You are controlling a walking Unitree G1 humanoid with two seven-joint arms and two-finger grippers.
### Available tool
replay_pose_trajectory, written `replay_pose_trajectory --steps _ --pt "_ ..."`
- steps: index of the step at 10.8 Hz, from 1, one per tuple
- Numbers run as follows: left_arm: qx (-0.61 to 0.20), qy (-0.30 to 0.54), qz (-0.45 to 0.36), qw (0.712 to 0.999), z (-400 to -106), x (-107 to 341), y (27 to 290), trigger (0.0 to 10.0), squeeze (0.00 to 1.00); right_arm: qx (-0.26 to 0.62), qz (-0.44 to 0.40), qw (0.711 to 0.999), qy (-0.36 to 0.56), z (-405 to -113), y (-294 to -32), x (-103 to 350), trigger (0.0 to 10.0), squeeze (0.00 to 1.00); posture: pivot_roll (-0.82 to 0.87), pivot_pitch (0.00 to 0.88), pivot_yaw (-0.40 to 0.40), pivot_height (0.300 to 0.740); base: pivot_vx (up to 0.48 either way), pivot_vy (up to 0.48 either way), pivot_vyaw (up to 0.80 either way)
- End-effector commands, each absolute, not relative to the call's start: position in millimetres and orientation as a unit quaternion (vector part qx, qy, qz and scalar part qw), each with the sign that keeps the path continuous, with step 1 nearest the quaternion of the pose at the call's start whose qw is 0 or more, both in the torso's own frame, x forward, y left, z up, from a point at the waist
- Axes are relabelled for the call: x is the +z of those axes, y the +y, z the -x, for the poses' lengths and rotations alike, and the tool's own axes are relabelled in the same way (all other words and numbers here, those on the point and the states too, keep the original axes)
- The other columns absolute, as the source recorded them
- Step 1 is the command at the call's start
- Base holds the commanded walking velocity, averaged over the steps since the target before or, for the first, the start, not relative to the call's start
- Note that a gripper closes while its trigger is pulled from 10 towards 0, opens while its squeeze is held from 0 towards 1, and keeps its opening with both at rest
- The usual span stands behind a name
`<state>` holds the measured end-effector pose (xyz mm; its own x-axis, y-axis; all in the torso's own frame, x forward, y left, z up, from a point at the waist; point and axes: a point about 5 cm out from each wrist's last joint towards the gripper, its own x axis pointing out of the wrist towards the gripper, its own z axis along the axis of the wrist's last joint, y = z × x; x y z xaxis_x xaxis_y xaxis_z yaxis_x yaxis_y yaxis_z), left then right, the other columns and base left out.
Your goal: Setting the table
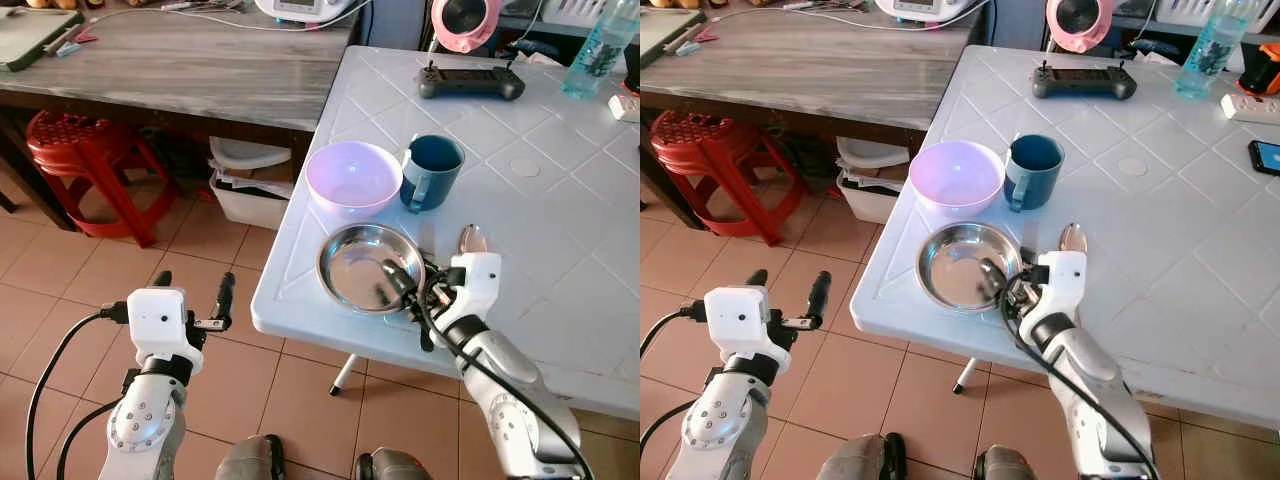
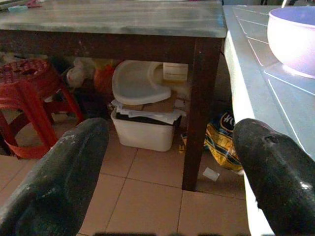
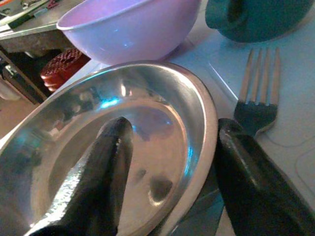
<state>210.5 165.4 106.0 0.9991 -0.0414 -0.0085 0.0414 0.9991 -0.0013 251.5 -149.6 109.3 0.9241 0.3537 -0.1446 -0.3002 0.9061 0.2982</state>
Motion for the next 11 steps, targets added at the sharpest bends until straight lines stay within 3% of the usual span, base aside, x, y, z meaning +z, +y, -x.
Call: replay_pose_trajectory --steps 1,5,11 --pt "-0.025 0.005 0.001 1.0 -209.3 106.9 165.2 10.0 0.0 0.156 -0.143 0.963 0.166 -245.0 -150.6 87.3 0.0 0.0 0.03 0.155 0.04 0.74 0.0 0.0 0.0" --pt "-0.032 0.003 0.003 0.999 -208.9 108.5 162.6 10.0 0.0 0.153 -0.162 0.947 0.232 -246.0 -150.6 79.6 0.0 0.0 0.03 0.154 0.039 0.74 0.0 0.0 0.0" --pt "-0.168 -0.013 0.071 0.983 -203.1 120.8 145.3 10.0 0.0 0.091 -0.183 0.933 0.297 -247.2 -159.1 70.8 0.0 0.0 0.02 0.154 0.041 0.74 0.0 0.0 0.0"
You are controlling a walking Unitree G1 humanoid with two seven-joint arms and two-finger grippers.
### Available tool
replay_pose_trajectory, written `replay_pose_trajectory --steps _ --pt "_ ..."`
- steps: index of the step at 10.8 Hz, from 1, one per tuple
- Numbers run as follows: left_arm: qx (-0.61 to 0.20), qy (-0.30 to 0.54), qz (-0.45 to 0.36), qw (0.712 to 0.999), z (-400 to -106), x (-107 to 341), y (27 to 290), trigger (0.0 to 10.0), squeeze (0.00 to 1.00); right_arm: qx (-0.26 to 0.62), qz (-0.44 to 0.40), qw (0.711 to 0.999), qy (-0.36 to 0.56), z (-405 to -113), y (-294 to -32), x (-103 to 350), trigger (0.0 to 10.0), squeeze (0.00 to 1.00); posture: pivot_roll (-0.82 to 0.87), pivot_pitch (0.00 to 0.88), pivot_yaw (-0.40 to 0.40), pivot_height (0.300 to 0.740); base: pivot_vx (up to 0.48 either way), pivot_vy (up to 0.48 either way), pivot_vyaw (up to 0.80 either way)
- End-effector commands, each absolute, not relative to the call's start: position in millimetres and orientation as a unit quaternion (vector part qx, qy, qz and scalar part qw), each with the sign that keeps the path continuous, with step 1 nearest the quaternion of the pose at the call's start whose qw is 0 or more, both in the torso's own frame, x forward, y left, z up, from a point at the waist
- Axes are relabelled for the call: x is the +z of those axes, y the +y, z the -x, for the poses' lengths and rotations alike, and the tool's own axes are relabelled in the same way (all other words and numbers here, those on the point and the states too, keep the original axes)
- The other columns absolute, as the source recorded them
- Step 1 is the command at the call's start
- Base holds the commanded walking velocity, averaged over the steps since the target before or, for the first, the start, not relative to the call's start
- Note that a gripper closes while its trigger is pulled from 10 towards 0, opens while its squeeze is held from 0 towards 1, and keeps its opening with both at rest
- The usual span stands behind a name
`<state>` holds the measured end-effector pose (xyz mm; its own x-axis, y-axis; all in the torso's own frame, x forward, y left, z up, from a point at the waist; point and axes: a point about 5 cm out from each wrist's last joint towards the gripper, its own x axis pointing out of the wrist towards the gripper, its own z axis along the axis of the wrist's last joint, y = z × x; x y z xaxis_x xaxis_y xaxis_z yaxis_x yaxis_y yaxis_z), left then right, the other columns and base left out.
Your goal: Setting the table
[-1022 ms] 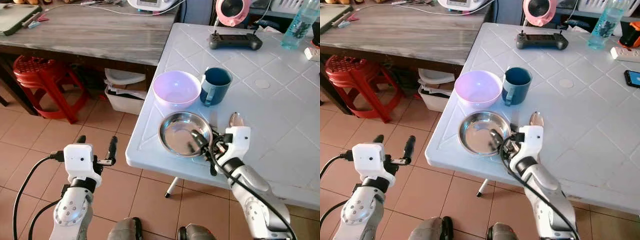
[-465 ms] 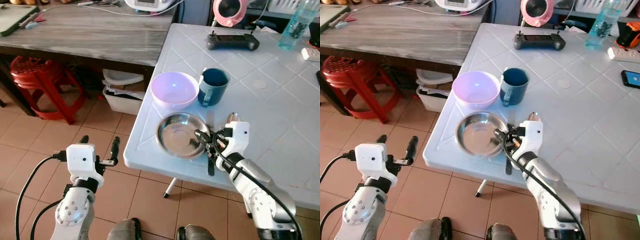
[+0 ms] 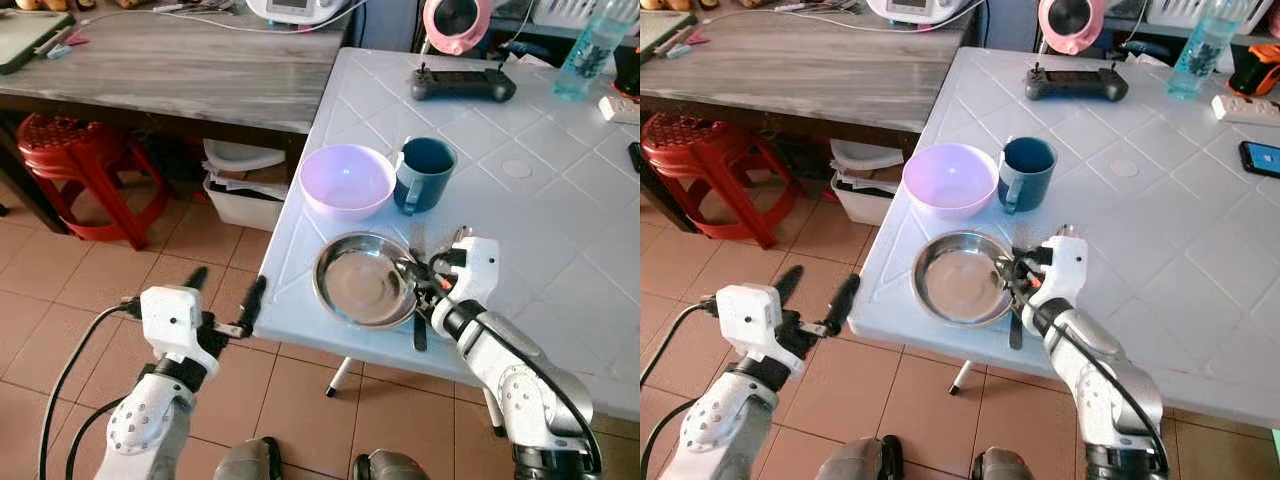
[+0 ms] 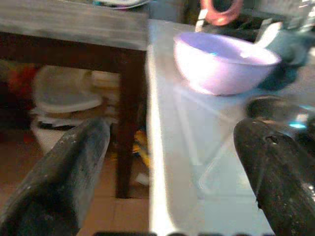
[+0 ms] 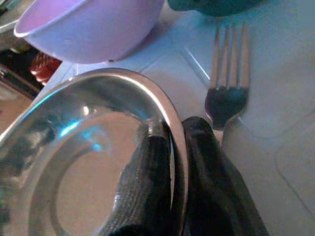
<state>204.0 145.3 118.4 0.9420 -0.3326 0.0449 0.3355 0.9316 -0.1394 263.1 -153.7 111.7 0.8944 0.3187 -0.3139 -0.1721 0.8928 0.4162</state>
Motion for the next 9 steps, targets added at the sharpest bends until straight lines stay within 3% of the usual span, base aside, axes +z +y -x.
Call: replay_pose_trajectory --steps 1,5,9 --pt "-0.187 -0.011 0.075 0.979 -201.9 121.2 143.9 10.0 0.0 0.082 -0.193 0.93 0.301 -247.8 -160.0 71.0 0.0 0.0 0.02 0.156 0.04 0.74 0.0 0.0 0.0" --pt "-0.076 0.034 0.029 0.996 -210.8 101.5 164.4 10.0 0.0 0.086 -0.28 0.921 0.257 -255.6 -147.5 88.3 0.0 0.0 0.02 0.145 0.037 0.74 0.0 0.0 0.0" --pt "-0.044 0.036 0.026 0.998 -222.7 94.2 158.9 10.0 0.0 0.107 -0.322 0.913 0.227 -265.7 -137.6 98.8 0.0 0.0 0.02 0.111 0.034 0.74 0.0 0.48 0.0"
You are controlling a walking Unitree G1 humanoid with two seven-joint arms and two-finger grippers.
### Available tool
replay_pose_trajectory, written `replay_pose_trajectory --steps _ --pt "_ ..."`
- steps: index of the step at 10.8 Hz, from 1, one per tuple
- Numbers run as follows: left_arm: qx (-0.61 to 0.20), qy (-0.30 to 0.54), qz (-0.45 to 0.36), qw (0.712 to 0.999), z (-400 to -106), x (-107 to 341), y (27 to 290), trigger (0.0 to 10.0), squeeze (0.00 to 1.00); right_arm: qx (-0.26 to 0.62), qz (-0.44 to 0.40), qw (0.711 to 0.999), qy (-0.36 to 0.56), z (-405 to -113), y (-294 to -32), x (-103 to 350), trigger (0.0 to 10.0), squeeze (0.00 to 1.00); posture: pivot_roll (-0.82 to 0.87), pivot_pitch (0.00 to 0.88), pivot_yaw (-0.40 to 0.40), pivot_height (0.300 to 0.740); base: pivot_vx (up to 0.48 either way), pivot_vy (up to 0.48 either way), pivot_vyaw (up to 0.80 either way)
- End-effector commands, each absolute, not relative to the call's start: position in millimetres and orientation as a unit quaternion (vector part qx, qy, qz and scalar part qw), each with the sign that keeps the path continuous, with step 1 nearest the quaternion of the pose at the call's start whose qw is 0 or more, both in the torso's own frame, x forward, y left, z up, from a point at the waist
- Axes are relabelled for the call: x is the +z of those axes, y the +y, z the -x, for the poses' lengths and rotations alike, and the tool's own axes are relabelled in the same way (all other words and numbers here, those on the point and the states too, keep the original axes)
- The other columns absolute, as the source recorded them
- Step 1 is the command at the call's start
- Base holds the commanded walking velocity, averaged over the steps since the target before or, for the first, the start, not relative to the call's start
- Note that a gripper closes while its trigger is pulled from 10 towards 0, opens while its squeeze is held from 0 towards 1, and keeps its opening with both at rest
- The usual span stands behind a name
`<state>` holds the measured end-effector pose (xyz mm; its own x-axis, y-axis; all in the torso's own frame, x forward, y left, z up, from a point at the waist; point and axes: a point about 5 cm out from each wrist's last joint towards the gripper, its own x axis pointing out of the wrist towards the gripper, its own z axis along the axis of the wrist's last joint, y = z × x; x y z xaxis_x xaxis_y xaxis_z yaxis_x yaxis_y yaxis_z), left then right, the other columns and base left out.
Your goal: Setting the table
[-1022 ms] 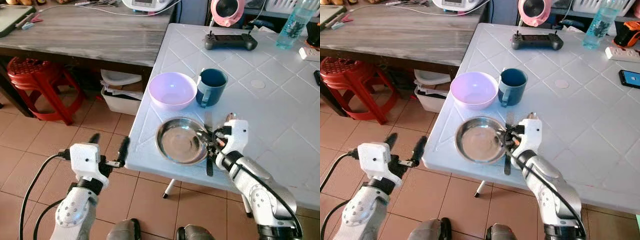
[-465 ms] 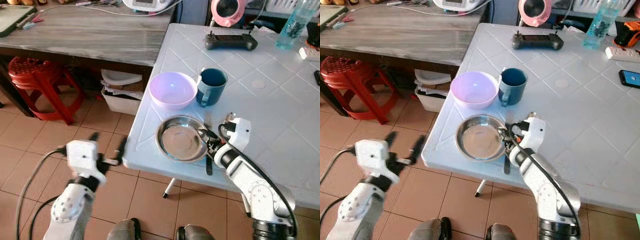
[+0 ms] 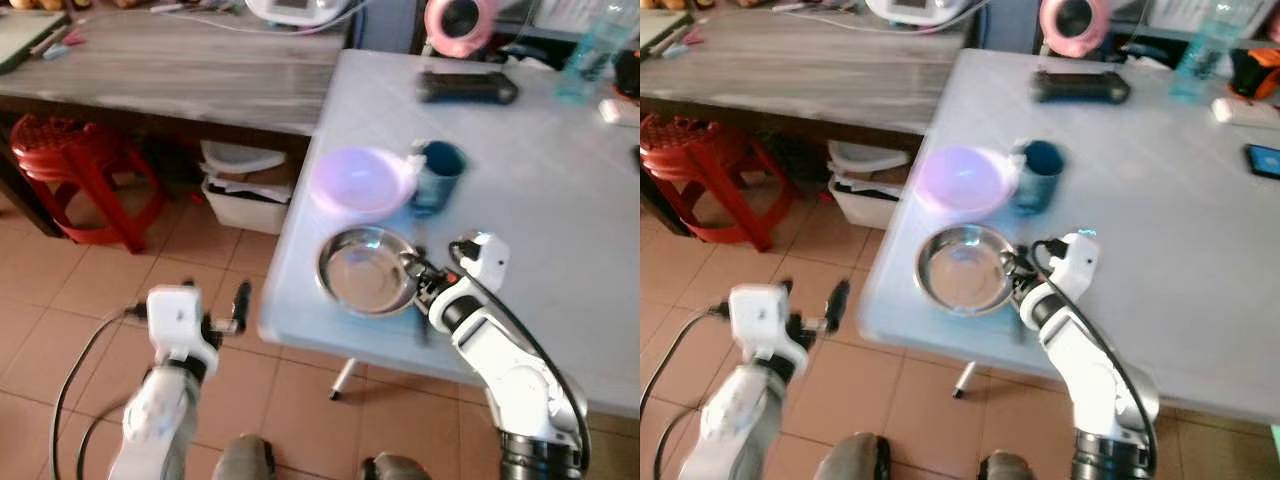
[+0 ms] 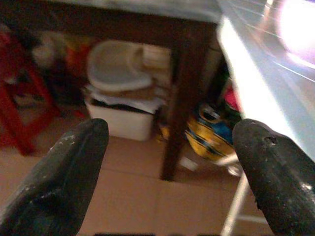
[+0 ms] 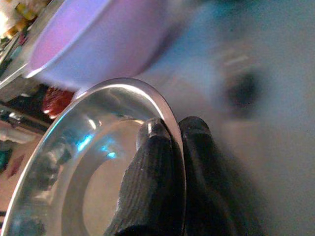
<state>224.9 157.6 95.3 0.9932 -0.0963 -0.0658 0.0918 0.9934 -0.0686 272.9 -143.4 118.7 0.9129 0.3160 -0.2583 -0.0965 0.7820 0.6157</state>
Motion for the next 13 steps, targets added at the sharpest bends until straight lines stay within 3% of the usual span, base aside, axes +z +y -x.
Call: replay_pose_trajectory --steps 1,11,13 --pt "-0.041 0.03 0.024 0.998 -225.7 96.1 160.2 10.0 0.0 0.113 -0.32 0.913 0.228 -266.6 -136.5 98.8 0.0 0.0 0.02 0.112 0.035 0.74 0.0 0.48 0.0" --pt "-0.048 0.007 0.028 0.998 -229.6 101.5 158.5 10.0 0.0 0.129 -0.312 0.92 0.196 -271.0 -134.0 110.7 0.0 0.0 0.01 0.108 0.025 0.74 0.0 0.48 0.0" --pt "-0.05 0.001 0.024 0.998 -232.9 103.2 157.7 10.0 0.0 0.109 -0.231 0.962 0.1 -281.3 -146.2 131.2 0.0 0.0 0.01 0.095 0.027 0.74 0.0 0.472 0.0"
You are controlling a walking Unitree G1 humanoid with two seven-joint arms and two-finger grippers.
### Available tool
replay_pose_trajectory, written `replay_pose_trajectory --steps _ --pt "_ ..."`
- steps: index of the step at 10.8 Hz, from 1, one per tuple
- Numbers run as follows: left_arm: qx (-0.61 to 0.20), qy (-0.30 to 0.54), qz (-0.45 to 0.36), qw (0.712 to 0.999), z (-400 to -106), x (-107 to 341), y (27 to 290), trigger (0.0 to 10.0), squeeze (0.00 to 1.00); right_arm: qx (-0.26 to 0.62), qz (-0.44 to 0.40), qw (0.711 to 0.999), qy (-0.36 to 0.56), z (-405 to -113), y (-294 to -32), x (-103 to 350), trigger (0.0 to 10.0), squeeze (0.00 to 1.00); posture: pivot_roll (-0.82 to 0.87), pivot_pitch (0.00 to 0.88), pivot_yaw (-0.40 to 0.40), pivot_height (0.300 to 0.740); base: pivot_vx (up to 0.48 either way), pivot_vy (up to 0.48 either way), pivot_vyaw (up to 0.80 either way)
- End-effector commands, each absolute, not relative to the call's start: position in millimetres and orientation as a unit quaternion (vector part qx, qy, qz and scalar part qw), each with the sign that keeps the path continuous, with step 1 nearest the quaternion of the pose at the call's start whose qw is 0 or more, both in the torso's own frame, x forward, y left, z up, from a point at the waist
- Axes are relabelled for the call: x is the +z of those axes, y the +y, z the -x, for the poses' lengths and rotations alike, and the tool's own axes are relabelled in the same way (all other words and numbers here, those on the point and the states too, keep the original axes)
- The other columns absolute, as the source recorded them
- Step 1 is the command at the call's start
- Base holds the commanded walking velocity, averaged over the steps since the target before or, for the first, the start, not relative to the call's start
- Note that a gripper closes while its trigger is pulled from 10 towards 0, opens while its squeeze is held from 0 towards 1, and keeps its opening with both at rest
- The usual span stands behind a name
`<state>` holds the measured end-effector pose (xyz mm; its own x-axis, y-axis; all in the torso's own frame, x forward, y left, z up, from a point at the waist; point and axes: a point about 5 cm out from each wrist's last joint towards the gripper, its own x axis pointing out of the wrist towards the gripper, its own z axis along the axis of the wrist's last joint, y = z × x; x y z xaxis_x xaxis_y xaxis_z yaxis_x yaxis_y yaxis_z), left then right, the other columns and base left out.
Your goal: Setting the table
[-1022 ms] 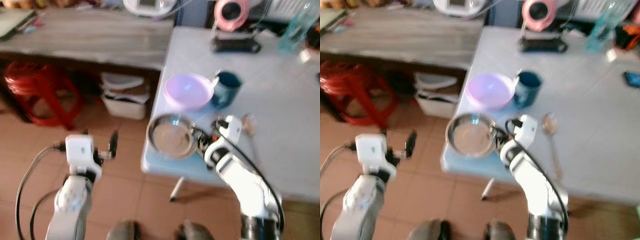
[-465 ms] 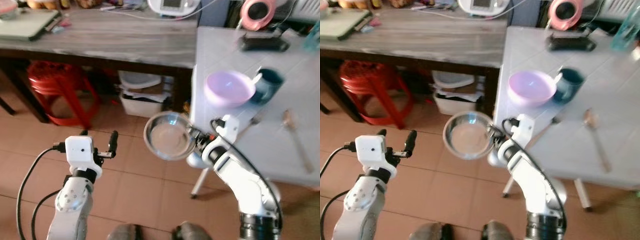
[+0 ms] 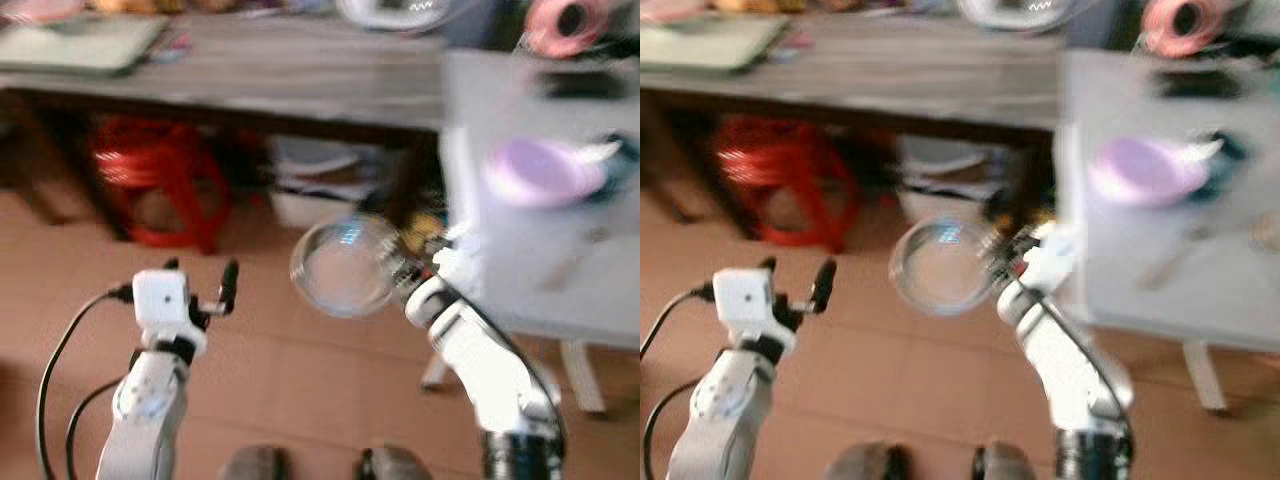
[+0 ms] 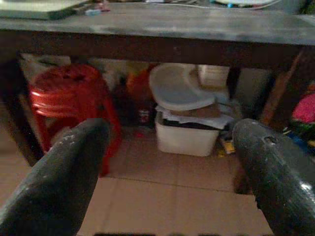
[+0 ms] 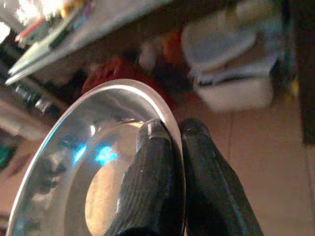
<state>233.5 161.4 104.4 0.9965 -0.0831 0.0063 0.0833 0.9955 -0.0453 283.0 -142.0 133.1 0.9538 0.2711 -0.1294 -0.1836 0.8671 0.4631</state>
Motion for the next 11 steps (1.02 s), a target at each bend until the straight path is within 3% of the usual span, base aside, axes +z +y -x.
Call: replay_pose_trajectory --steps 1,3,11 --pt "-0.046 0.0 0.02 0.999 -233.7 103.4 159.2 10.0 0.0 0.109 -0.21 0.968 0.079 -282.0 -148.1 135.5 0.0 0.0 0.01 0.092 0.03 0.74 0.0 0.439 0.0" --pt "-0.046 0.001 0.014 0.999 -234.5 101.2 155.1 10.0 0.0 0.091 -0.201 0.974 0.056 -284.4 -150.4 136.9 0.0 0.0 0.0 0.08 0.029 0.74 0.381 0.289 0.0" --pt "-0.05 -0.015 0.01 0.999 -243.9 106.4 147.0 10.0 0.0 0.064 -0.152 0.986 -0.006 -300.3 -158.0 148.0 0.0 0.0 0.0 0.073 0.035 0.74 0.466 0.0 0.0"
